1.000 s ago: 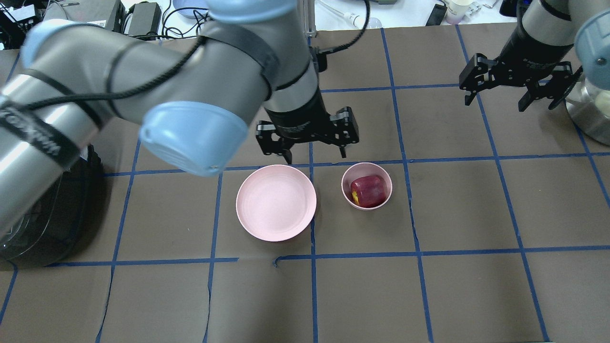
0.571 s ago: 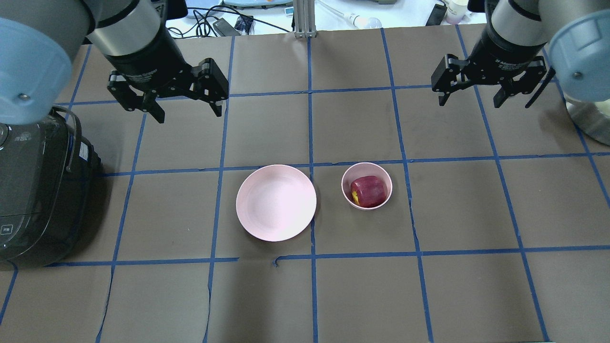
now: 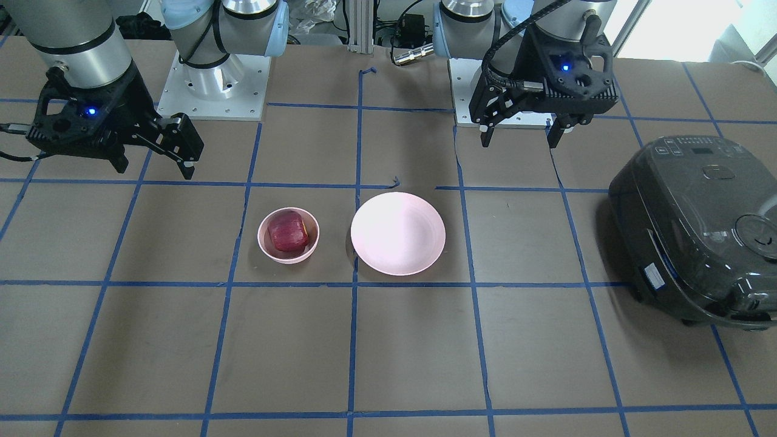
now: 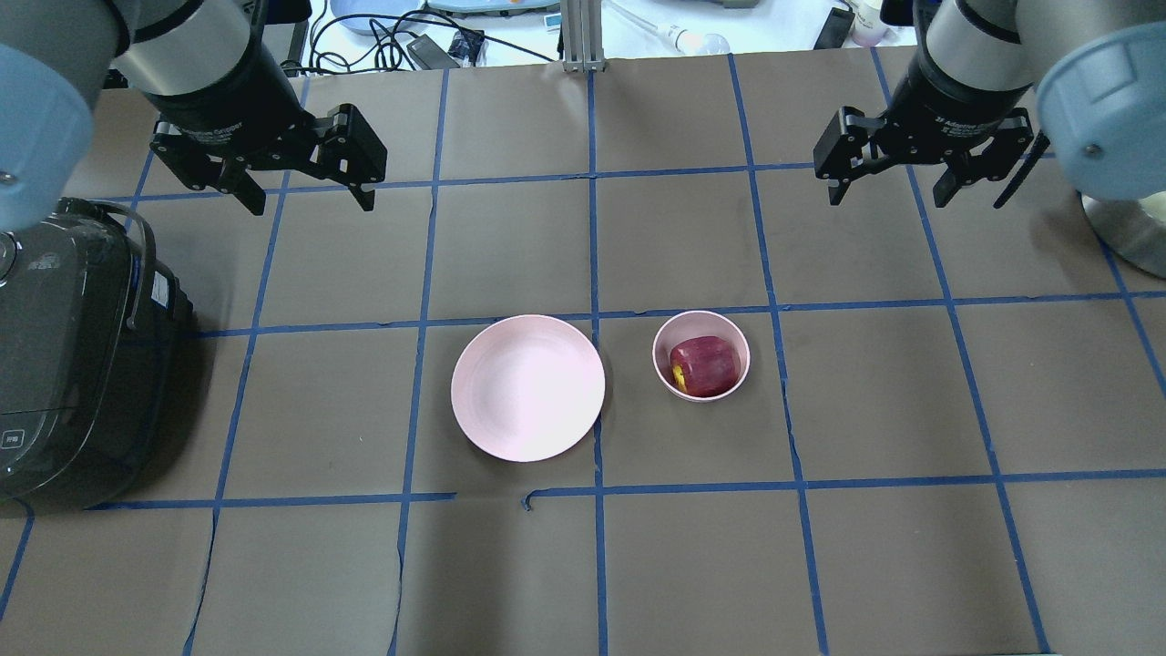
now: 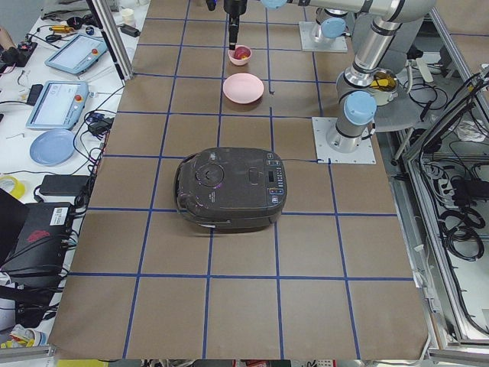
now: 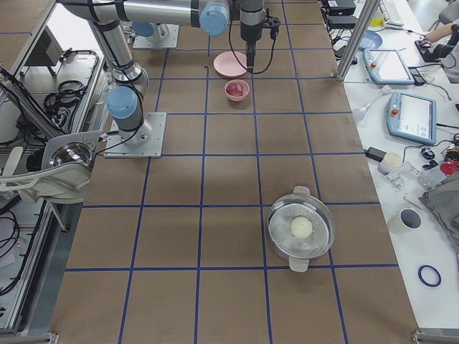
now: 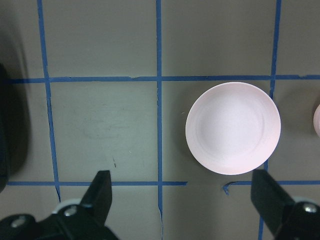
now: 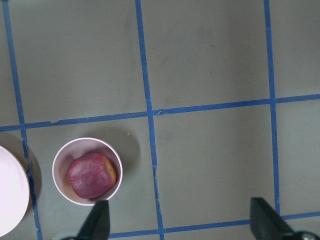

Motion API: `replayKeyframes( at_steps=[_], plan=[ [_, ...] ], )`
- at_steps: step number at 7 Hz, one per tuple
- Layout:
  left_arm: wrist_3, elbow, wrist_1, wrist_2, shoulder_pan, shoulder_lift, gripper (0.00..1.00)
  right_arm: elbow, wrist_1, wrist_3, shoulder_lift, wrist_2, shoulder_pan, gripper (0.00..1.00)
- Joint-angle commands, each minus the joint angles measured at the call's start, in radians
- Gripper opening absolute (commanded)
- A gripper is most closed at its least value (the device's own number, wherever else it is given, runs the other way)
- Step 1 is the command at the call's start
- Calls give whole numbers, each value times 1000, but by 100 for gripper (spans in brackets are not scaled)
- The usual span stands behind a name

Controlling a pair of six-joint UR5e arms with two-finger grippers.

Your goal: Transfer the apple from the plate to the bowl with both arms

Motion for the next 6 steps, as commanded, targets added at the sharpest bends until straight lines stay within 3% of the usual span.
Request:
replayKeyframes(
  at_steps=[1,6],
  plan=[
    [1,-10,21,3,4,-1,100,0,2,0,0,-3,0,100],
    [1,-10,21,-4,2,-1,100,-1,4,-2,0,-18,0,100]
  ],
)
